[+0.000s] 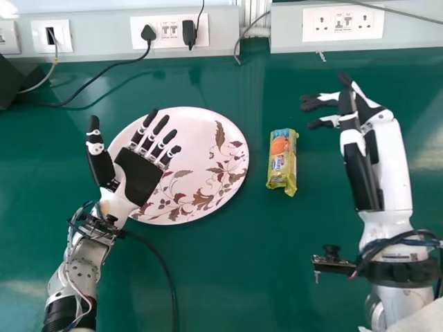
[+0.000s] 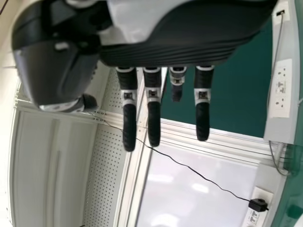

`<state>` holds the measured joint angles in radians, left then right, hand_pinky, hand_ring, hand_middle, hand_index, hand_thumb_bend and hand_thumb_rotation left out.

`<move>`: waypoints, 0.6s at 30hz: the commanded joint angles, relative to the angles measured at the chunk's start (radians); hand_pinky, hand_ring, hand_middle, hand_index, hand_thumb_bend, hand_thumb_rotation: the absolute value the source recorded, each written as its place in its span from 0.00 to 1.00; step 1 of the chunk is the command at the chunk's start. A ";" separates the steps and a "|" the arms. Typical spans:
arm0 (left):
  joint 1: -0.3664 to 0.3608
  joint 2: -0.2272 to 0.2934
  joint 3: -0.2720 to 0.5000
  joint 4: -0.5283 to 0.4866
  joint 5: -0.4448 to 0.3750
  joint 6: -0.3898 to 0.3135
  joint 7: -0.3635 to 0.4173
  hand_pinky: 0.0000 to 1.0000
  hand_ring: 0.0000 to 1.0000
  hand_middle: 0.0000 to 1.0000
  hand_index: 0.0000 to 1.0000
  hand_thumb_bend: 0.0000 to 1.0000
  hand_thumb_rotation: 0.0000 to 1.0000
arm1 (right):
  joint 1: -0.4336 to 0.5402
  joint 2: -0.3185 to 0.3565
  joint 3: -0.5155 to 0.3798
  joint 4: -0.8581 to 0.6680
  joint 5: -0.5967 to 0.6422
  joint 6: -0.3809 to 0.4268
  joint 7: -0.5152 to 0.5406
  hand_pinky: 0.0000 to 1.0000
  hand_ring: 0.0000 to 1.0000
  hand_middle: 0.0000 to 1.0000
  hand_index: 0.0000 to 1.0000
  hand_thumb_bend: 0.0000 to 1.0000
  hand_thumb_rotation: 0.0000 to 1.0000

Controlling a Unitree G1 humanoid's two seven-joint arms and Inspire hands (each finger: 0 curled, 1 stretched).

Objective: Pick up biscuit and place it in the plate

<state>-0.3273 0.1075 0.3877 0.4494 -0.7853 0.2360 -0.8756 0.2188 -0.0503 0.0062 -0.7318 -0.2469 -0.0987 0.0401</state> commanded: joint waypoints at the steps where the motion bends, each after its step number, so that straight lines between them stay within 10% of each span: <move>1: -0.002 -0.001 0.002 0.015 0.008 -0.006 0.000 0.53 0.68 0.80 0.87 0.93 0.67 | -0.007 -0.013 -0.001 -0.015 -0.006 -0.008 0.002 0.48 0.58 0.62 0.50 0.52 0.09; 18: -0.013 0.008 0.009 0.045 0.001 -0.007 -0.029 0.56 0.69 0.77 0.87 0.97 0.63 | -0.040 -0.035 -0.005 -0.045 -0.065 0.010 -0.003 0.49 0.59 0.63 0.50 0.52 0.08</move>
<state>-0.3369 0.1090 0.3883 0.4829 -0.7859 0.2349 -0.8950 0.1855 -0.0819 0.0026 -0.7551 -0.3043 -0.0948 0.0400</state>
